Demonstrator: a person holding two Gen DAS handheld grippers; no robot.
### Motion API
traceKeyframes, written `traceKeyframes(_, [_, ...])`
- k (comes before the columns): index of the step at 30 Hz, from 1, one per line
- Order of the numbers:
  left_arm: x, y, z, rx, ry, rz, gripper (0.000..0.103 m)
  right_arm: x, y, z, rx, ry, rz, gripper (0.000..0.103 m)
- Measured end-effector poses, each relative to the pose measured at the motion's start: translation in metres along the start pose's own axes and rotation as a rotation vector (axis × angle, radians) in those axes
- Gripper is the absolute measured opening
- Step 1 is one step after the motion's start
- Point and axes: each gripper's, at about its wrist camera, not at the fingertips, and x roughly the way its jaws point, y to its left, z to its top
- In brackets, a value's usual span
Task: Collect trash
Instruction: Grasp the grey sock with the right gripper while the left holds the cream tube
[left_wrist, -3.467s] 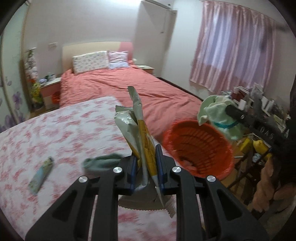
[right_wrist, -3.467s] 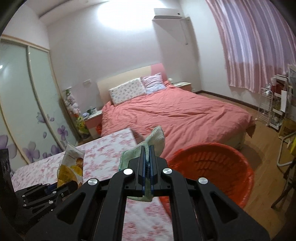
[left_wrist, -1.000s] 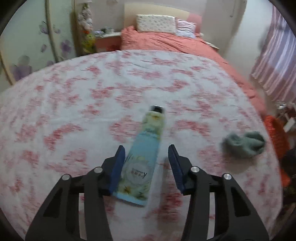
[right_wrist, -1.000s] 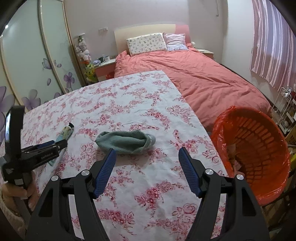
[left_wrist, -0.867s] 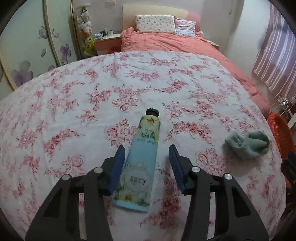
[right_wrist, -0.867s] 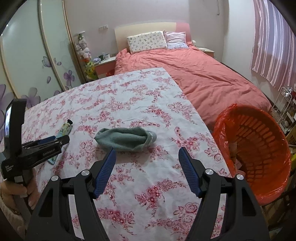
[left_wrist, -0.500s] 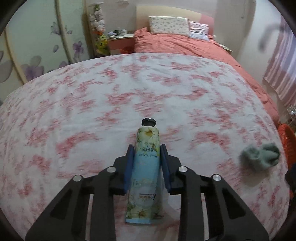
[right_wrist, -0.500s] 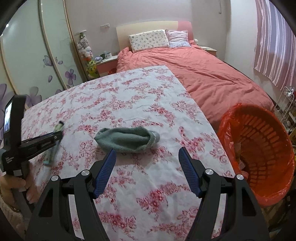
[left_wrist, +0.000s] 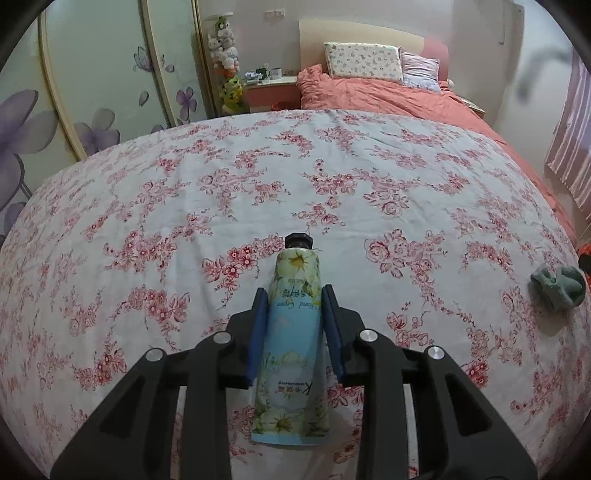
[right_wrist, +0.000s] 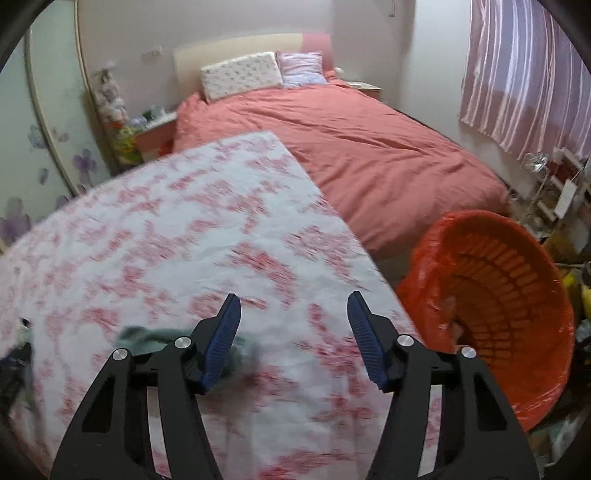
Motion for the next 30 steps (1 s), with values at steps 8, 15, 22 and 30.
traceKeyframes(8, [0.001, 0.003, 0.001, -0.019, 0.0, -0.019, 0.032, -0.024, 0.018, -0.027, -0.128, 0.05, 0.214, 0.057])
traceKeyframes(15, [0.001, 0.003, 0.001, -0.024, 0.001, -0.026, 0.031, -0.035, 0.049, -0.026, -0.195, 0.005, 0.294, 0.06])
traceKeyframes(22, [0.001, 0.002, 0.001, -0.029, 0.001, -0.031, 0.032, -0.013, 0.066, -0.032, -0.237, 0.052, 0.245, 0.066])
traceKeyframes(30, [0.002, 0.003, 0.001, -0.033, 0.001, -0.042, 0.034, -0.009, 0.07, -0.042, -0.273, 0.028, 0.197, 0.067])
